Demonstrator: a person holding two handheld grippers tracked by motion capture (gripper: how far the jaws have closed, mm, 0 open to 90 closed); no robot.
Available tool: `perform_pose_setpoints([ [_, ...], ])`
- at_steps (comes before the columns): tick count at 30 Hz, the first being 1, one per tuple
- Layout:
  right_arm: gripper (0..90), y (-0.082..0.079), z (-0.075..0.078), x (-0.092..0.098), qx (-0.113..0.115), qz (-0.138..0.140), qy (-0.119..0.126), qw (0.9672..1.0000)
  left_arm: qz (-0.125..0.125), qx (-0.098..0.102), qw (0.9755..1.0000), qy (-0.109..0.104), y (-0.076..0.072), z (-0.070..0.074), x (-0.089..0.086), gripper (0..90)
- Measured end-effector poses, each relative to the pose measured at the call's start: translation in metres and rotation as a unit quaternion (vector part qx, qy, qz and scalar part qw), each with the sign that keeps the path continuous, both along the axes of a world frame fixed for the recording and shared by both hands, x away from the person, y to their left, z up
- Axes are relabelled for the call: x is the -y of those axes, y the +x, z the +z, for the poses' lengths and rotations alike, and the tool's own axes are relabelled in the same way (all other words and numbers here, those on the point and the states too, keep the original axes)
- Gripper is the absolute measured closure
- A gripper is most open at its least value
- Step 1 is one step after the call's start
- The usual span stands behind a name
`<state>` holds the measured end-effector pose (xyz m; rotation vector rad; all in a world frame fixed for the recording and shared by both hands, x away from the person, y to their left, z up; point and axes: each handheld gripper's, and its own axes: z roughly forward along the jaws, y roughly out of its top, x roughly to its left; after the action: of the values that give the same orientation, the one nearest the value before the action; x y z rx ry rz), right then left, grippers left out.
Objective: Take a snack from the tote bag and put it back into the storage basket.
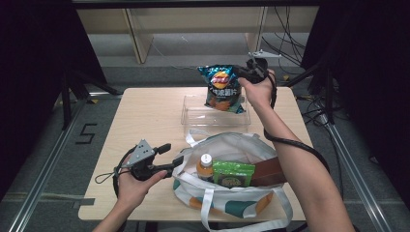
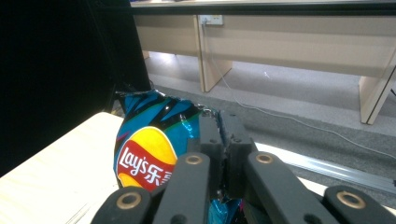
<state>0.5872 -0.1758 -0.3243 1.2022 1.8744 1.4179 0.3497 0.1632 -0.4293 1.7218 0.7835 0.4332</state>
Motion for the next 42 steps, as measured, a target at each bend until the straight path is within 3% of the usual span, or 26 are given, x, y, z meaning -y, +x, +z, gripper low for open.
perform_pose_setpoints([
  [9, 89.1, 0.003, -0.005, 0.0, -0.012, -0.001, 0.003, 0.9999, 0.0, 0.002, 1.0, -0.001, 0.0, 0.001, -0.002, 33.1],
  [20, 88.8, 0.007, -0.012, 0.001, -0.023, -0.005, -0.014, 0.9996, -0.005, 0.004, 1.0, -0.005, 0.001, 0.001, -0.002, 33.1],
  [25, 88.5, 0.01, -0.016, 0.001, -0.026, -0.009, -0.026, 0.9993, -0.003, -0.007, 0.9999, -0.011, 0.0, 0.0, -0.001, 33.1],
  [28, 88.5, 0.01, -0.017, 0.001, -0.033, -0.01, -0.029, 0.999, -0.001, -0.002, 1.0, -0.004, 0.0, 0.001, -0.002, 33.2],
  [37, 88.4, 0.012, -0.019, 0.003, -0.035, -0.012, -0.031, 0.9988, -0.002, -0.001, 1.0, -0.003, 0.0, 0.001, -0.002, 33.2],
  [42, 88.9, 0.012, -0.017, 0.0, -0.025, 0.007, -0.04, 0.9989, 0.001, -0.001, 1.0, -0.004, 0.0, 0.0, -0.001, 33.2],
])
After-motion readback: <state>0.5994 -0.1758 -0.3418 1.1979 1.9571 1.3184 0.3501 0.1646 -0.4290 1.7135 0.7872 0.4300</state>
